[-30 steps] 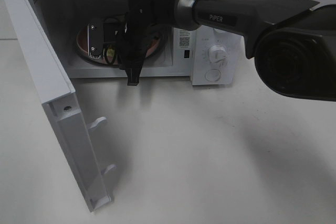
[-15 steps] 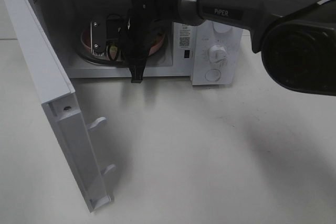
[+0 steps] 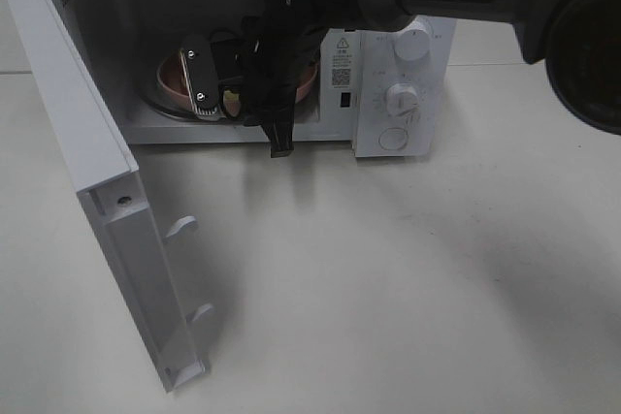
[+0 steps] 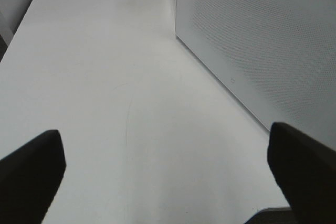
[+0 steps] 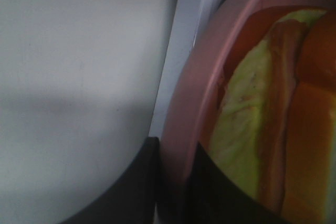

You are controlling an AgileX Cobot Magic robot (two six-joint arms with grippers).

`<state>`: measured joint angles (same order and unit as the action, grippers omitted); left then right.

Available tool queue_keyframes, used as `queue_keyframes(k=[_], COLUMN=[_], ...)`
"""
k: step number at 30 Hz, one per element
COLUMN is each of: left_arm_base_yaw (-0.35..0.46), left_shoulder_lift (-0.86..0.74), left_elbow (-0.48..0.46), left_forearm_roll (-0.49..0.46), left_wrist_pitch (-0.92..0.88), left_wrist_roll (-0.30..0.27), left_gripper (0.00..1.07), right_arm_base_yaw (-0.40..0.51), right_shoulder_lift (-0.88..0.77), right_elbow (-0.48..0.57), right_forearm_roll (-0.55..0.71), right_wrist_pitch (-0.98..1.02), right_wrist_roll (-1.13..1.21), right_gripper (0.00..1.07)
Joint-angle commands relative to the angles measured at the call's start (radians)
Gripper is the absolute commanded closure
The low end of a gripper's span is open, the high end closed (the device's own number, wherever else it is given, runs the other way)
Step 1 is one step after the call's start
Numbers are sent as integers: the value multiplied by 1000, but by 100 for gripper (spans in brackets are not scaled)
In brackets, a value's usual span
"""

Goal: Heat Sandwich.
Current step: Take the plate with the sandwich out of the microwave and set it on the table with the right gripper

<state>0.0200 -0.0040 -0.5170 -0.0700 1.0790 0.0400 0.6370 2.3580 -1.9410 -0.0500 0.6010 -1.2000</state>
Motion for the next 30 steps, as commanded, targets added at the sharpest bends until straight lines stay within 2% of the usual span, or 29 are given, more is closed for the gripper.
queue_keyframes(k=[1, 13, 30], left_arm_base_yaw=[-4, -4, -4], left_shoulder_lift=[-9, -9, -9], left_elbow=[2, 2, 2], left_forearm_roll=[-2, -2, -2], left_wrist_pitch=[-9, -9, -9], left_wrist_roll=[-1, -1, -1], left_gripper=[6, 6, 6], right_arm_base_yaw=[-9, -9, -9], right_shoulder_lift=[-34, -188, -358], right_elbow=[44, 307, 527], right_forearm_roll=[16, 50, 62], right_wrist_pitch=[2, -197, -304], right_wrist_roll=[-30, -172, -238], right_gripper=[107, 107, 107])
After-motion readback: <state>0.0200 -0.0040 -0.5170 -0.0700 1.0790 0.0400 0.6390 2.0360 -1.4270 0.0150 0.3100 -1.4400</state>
